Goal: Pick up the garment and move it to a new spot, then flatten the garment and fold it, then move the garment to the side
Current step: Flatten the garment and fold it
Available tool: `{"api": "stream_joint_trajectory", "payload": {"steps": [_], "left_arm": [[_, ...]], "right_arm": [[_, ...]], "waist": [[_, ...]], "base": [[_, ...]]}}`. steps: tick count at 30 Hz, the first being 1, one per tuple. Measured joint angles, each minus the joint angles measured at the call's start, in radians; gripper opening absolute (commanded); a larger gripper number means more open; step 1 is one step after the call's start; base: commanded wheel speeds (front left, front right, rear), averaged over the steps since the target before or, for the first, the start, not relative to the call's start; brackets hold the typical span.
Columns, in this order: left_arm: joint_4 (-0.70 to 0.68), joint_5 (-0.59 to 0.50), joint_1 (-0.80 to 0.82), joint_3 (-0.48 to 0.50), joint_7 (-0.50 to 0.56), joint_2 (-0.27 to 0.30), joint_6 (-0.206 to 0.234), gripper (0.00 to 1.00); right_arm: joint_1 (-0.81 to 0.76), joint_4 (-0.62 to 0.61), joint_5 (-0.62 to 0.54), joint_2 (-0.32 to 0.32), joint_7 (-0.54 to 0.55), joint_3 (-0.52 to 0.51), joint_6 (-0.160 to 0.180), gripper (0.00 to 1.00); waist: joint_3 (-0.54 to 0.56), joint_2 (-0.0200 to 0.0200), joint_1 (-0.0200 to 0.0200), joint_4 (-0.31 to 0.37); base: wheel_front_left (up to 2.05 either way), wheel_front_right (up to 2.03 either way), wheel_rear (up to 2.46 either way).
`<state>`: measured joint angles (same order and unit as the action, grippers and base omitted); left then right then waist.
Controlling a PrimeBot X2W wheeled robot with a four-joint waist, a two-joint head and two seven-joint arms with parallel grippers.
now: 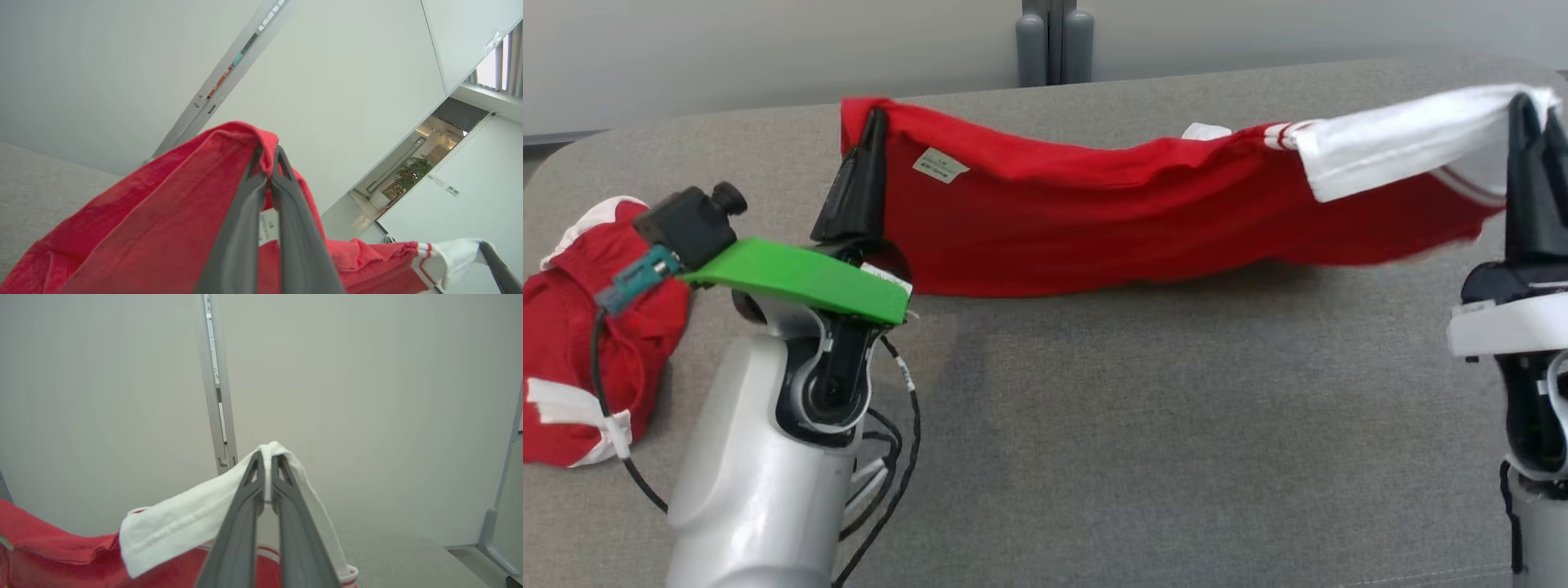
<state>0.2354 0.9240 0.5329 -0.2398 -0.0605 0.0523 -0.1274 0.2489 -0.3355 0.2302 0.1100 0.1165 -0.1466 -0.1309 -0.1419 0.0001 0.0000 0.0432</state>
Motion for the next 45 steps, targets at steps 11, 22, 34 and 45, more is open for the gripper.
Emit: {"api": "stream_joint_trajectory", "payload": {"steps": [11, 22, 34, 45], "left_arm": [[-0.261, 0.248, 0.249, 0.09, 0.368, 0.062, 0.193, 0.0], [-0.016, 0.111, 0.668, 0.176, 0.181, 0.15, 0.154, 0.0], [0.063, 0.092, 0.951, 0.155, -0.118, 0.125, 0.002, 0.0], [0.186, 0.165, 0.557, -0.039, -0.18, 0.184, 0.0, 0.0]], "right_arm": [[0.463, 0.036, 0.155, 0.142, 0.147, 0.096, 0.0, 0.0], [1.052, 0.664, 0.077, 0.091, -0.156, 0.124, -0.001, 0.0], [1.376, 0.677, -0.067, 0.077, -0.379, 0.02, -0.001, 0.0], [0.965, 0.844, 0.014, 0.13, -0.379, 0.189, -0.001, 0.0]], "waist": [[-0.113, 0.0, 0.0, 0.027], [-0.366, 0.0, 0.0004, 0.074], [-0.509, 0.0, 0.0003, 0.096], [-0.55, 0.0, 0.0002, 0.079]], "base": [[0.0, 0.0, 0.0], [0.0, 0.0, 0.0], [0.0, 0.0, 0.0], [0.0, 0.0, 0.0]]}}
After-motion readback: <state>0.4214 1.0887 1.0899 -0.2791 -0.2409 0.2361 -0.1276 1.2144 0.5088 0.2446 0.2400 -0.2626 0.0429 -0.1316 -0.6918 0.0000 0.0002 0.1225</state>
